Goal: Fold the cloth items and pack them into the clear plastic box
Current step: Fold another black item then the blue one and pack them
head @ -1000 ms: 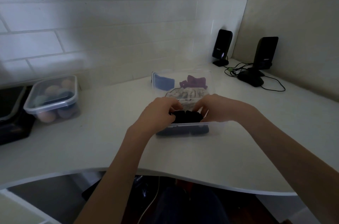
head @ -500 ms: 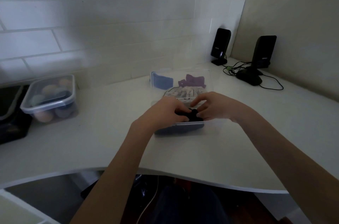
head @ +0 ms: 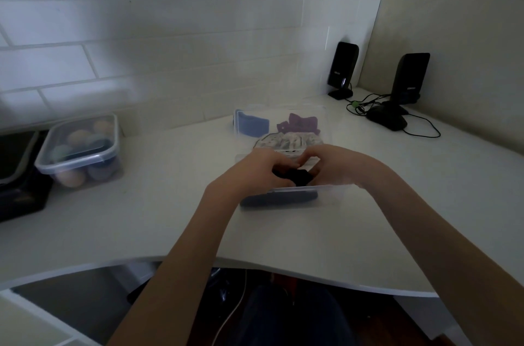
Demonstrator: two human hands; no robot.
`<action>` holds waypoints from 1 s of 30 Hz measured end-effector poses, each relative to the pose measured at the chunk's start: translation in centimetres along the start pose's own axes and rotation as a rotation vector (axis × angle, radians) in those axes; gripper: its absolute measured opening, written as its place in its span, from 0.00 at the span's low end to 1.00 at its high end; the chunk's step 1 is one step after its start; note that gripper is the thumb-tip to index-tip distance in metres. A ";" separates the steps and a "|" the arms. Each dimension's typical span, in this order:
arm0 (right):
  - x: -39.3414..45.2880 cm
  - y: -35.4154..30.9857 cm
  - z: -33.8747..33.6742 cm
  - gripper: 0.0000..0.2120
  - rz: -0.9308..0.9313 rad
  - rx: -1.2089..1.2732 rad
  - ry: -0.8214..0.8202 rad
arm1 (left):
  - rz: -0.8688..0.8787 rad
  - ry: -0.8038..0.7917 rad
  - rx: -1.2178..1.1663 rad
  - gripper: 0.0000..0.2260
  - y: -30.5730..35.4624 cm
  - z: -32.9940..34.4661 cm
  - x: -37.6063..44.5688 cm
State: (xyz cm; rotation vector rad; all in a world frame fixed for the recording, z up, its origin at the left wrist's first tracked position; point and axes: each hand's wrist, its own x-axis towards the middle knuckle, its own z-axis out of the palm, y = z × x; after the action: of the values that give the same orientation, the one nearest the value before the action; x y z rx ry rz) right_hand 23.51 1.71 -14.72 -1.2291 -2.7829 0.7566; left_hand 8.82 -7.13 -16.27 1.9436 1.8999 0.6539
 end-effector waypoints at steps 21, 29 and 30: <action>1.7 -0.7 0.2 0.25 -0.101 -0.248 -0.121 | -0.086 0.014 0.171 0.07 0.6 0.5 1.1; 2.3 -1.2 0.3 0.32 -0.068 -0.345 -0.204 | -0.106 0.012 0.224 0.06 0.8 0.2 0.9; 2.4 -1.2 0.3 0.33 -0.068 -0.356 -0.213 | -0.106 0.011 0.228 0.06 0.9 0.2 0.8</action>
State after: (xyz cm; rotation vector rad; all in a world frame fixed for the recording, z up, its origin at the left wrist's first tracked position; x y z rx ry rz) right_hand 20.91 2.56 -14.93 -1.1452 -3.2226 0.4197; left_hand 9.70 -6.32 -15.85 1.9566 2.1488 0.4349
